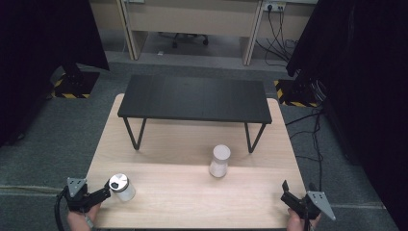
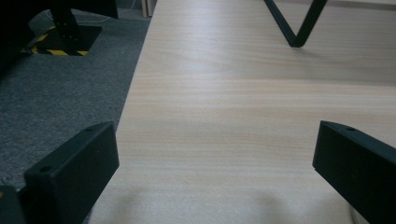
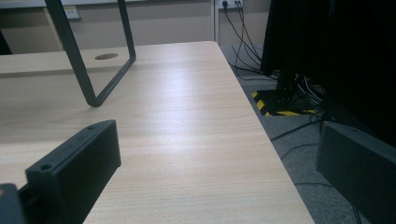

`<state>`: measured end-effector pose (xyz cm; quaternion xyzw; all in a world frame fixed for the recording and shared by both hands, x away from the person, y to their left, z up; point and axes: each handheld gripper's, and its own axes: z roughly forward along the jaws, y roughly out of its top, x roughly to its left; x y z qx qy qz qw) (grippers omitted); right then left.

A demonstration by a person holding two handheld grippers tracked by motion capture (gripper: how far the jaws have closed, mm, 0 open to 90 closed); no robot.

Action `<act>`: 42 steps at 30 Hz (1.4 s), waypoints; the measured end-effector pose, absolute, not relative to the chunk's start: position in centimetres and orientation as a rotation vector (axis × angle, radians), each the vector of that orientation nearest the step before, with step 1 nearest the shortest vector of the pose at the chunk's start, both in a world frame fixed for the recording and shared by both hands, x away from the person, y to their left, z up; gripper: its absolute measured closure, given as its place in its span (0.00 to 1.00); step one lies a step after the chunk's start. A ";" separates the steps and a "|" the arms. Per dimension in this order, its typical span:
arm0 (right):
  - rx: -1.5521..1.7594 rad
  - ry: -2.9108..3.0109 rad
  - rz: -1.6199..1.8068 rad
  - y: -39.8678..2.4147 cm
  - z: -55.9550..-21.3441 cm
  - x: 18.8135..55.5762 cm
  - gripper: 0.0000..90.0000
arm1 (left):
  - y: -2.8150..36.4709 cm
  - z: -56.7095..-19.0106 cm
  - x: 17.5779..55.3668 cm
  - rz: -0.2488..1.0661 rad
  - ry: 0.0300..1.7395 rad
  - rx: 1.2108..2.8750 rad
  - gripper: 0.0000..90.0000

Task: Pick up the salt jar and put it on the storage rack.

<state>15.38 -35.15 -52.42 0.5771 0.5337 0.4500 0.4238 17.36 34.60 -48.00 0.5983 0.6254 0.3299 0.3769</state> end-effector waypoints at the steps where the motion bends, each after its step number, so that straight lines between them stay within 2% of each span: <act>1: 1.443 1.337 1.126 -35.2 -52.4 15.4 0.00 | 34.6 -47.9 17.3 0.840 1.601 1.531 0.00; 6: 1.442 1.349 1.116 -35.1 -52.3 15.5 0.00 | 34.9 -46.7 17.3 0.754 1.645 1.534 0.00; 13: 1.447 1.349 1.110 -35.0 -52.2 15.6 0.00 | 34.6 -46.2 15.0 0.783 1.589 1.521 0.00; 18: 1.438 1.357 1.107 -35.0 -52.2 15.6 0.00 | 34.6 -46.0 13.8 0.756 1.548 1.572 0.00; 28: 1.428 1.370 1.105 -35.1 -52.2 15.6 0.00 | 34.1 -46.3 11.4 0.721 1.507 1.566 0.00; 29: 1.428 1.370 1.105 -35.1 -52.2 15.6 0.00 | 34.1 -46.3 11.4 0.721 1.507 1.566 0.03; 42: 1.412 1.376 1.105 -35.1 -52.3 15.5 0.00 | 32.3 -46.2 11.8 0.699 1.467 1.608 0.01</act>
